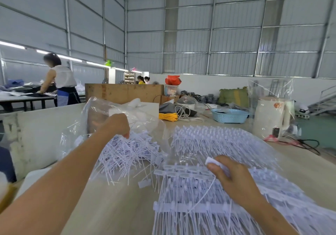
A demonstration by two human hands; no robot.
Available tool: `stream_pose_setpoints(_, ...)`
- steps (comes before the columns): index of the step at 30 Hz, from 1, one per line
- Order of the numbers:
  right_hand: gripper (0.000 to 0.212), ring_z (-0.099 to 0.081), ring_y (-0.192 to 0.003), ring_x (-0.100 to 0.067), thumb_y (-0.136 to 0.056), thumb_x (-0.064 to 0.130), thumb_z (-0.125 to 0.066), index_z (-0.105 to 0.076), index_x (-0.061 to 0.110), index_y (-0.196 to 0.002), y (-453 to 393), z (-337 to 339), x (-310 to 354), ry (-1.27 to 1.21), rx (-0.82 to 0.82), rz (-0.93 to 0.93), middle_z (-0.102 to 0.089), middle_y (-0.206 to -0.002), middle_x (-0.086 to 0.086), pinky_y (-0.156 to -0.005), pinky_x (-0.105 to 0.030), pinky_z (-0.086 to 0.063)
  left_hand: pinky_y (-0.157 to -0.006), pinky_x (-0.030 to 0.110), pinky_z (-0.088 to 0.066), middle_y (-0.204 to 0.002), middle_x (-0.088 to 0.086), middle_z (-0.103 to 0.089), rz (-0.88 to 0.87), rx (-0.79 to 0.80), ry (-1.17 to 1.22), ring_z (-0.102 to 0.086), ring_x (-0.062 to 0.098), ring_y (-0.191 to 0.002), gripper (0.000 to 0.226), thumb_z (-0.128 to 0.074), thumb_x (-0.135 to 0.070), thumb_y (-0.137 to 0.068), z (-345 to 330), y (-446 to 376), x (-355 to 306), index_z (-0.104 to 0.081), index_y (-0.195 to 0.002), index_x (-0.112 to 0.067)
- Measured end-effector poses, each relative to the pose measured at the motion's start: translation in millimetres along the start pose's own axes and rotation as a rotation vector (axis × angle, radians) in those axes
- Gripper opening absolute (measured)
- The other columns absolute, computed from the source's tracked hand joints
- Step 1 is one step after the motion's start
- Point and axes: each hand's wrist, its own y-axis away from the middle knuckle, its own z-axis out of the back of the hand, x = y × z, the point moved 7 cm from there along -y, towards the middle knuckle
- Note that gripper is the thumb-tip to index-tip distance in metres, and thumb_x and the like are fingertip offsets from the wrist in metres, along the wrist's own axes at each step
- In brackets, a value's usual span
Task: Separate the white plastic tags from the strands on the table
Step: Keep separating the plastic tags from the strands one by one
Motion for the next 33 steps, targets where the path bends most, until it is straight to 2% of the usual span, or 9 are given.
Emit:
stream_pose_setpoints(5, 0.022, -0.048, -0.055, -0.007, -0.088, 0.038, -0.06, -0.043, 0.036, -0.073, -1, -2, 0, -0.054, 0.025, -0.016, -0.048, -0.059, 0.003, -0.049, -0.02, -0.031, -0.077, 0.034, -0.051, -0.086, 0.003, -0.062, -0.168, -0.27, 0.137, -0.061, 0.021, -0.086, 0.037, -0.055, -0.044, -0.09, 21, 65, -80, -0.065, -0.096, -0.009)
stream_pose_setpoints(8, 0.025, -0.049, -0.055, 0.001, -0.084, 0.035, -0.066, -0.042, 0.033, -0.077, -1, -1, 0, -0.121, 0.02, -0.036, -0.051, -0.063, 0.011, -0.052, -0.014, -0.036, -0.073, 0.032, -0.057, -0.082, 0.006, -0.073, -0.438, 0.139, 0.783, -0.07, 0.017, -0.074, 0.066, -0.051, -0.068, -0.08, -12, 121, -155, -0.07, -0.092, -0.006)
stream_pose_setpoints(12, 0.029, -0.059, -0.071, -0.011, -0.085, 0.02, -0.067, -0.04, 0.032, -0.087, 0, 0, -7, -0.156, 0.024, -0.063, -0.055, -0.08, 0.017, -0.058, -0.01, -0.041, -0.065, 0.027, -0.059, -0.084, 0.014, -0.073, -0.515, 0.552, 1.146, -0.073, 0.019, -0.072, 0.04, -0.06, -0.047, -0.087, -56, 151, -200, -0.06, -0.082, -0.007)
stream_pose_setpoints(15, 0.03, -0.056, -0.076, 0.0, -0.083, 0.033, -0.068, -0.042, 0.028, -0.097, 1, -5, -15, -0.121, 0.081, -0.09, -0.053, -0.092, 0.018, -0.063, -0.01, -0.041, -0.056, 0.026, -0.057, -0.072, 0.016, -0.07, -0.449, 0.408, 1.295, -0.072, 0.022, -0.065, 0.03, -0.059, -0.027, -0.093, -66, 145, -198, -0.051, -0.074, -0.005)
stream_pose_setpoints(19, 0.031, -0.061, -0.088, -0.024, -0.094, 0.035, -0.052, -0.054, 0.014, -0.117, 1, -8, -25, 0.093, 0.159, -0.054, -0.065, -0.097, -0.005, -0.072, -0.033, -0.044, -0.043, 0.021, -0.05, -0.061, 0.008, -0.068, -0.431, 0.259, 1.383, -0.067, 0.017, -0.049, 0.022, -0.051, -0.014, -0.098, -68, 144, -195, -0.059, -0.085, 0.002)
stream_pose_setpoints(23, 0.015, -0.063, -0.079, -0.025, -0.094, 0.022, -0.056, -0.066, 0.011, -0.098, 2, -1, -13, -0.12, 0.185, -0.024, -0.07, -0.084, -0.004, -0.077, -0.038, -0.049, -0.041, 0.016, -0.042, -0.047, 0.001, -0.06, -0.463, 0.22, 1.324, -0.053, 0.011, -0.038, 0.038, -0.05, -0.03, -0.097, -67, 149, -203, -0.056, -0.067, -0.007)
stream_pose_setpoints(27, 0.017, -0.063, -0.068, -0.003, -0.092, 0.012, -0.058, -0.071, 0.006, -0.083, 3, 9, -3, -0.307, 0.222, -0.006, -0.07, -0.074, 0.009, -0.063, -0.013, -0.045, -0.042, 0.016, -0.037, -0.039, -0.003, -0.052, -0.538, 0.088, 1.298, -0.046, 0.008, -0.035, 0.045, -0.051, -0.025, -0.097, -54, 154, -207, -0.05, -0.053, -0.013)
stream_pose_setpoints(30, 0.013, -0.065, -0.083, -0.024, -0.089, 0.014, -0.062, -0.073, 0.007, -0.085, 2, 14, -7, -0.297, 0.195, -0.018, -0.072, -0.083, -0.007, -0.08, -0.039, -0.049, -0.043, 0.018, -0.034, -0.037, -0.003, -0.049, -0.508, 0.041, 1.294, -0.042, 0.009, -0.034, 0.045, -0.053, -0.021, -0.095, -49, 156, -206, -0.047, -0.051, -0.016)
stream_pose_setpoints(33, 0.01, -0.062, -0.079, -0.026, -0.086, 0.015, -0.066, -0.073, 0.009, -0.084, 0, 14, -9, -0.24, 0.169, -0.014, -0.069, -0.08, -0.01, -0.077, -0.036, -0.045, -0.04, 0.017, -0.031, -0.036, 0.0, -0.046, -0.466, 0.12, 1.307, -0.036, 0.01, -0.031, 0.043, -0.053, -0.017, -0.095, -47, 161, -206, -0.047, -0.053, -0.013)
